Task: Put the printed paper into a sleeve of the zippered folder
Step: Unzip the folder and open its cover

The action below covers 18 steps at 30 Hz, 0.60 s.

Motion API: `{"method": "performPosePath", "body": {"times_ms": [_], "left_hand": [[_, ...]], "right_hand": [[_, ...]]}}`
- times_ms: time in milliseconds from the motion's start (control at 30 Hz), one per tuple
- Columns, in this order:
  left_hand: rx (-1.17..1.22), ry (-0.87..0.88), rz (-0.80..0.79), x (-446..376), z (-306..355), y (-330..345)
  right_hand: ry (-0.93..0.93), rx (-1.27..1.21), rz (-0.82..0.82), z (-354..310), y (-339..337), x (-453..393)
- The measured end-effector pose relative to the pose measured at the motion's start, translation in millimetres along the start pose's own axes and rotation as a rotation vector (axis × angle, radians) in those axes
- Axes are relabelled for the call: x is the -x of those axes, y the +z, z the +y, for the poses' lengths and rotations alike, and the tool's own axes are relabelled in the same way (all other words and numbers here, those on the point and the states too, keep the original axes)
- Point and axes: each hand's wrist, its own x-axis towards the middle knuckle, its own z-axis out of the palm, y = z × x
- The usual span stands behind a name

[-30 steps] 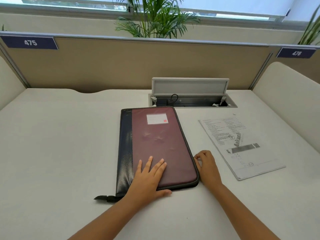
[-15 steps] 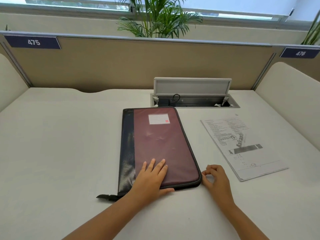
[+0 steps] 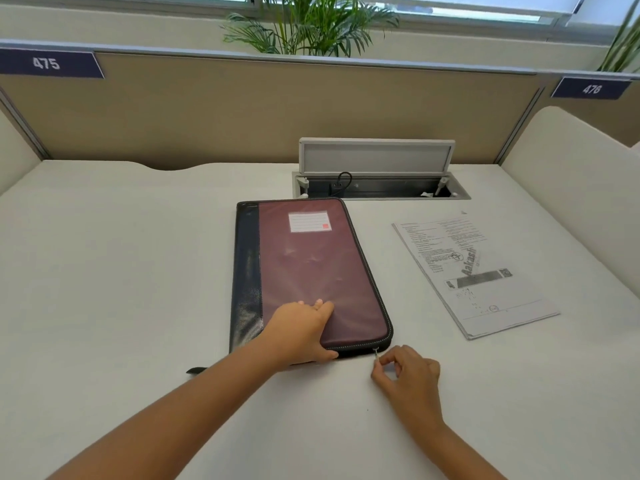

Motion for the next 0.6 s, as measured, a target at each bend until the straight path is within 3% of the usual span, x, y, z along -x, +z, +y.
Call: {"method": "performPosePath", "body": {"times_ms": [300,600], "left_hand": [[0.162,0.002,0.124,6.9,1.1,-9.9],[0.281,-0.017,0.139,8.6,-3.2,-18.0]], "right_hand": [[-0.201,0.048,-0.018,-34.5,23.8,10.3],[-0.448,0.169,0.002,-62.3,45.7,10.6]]}}
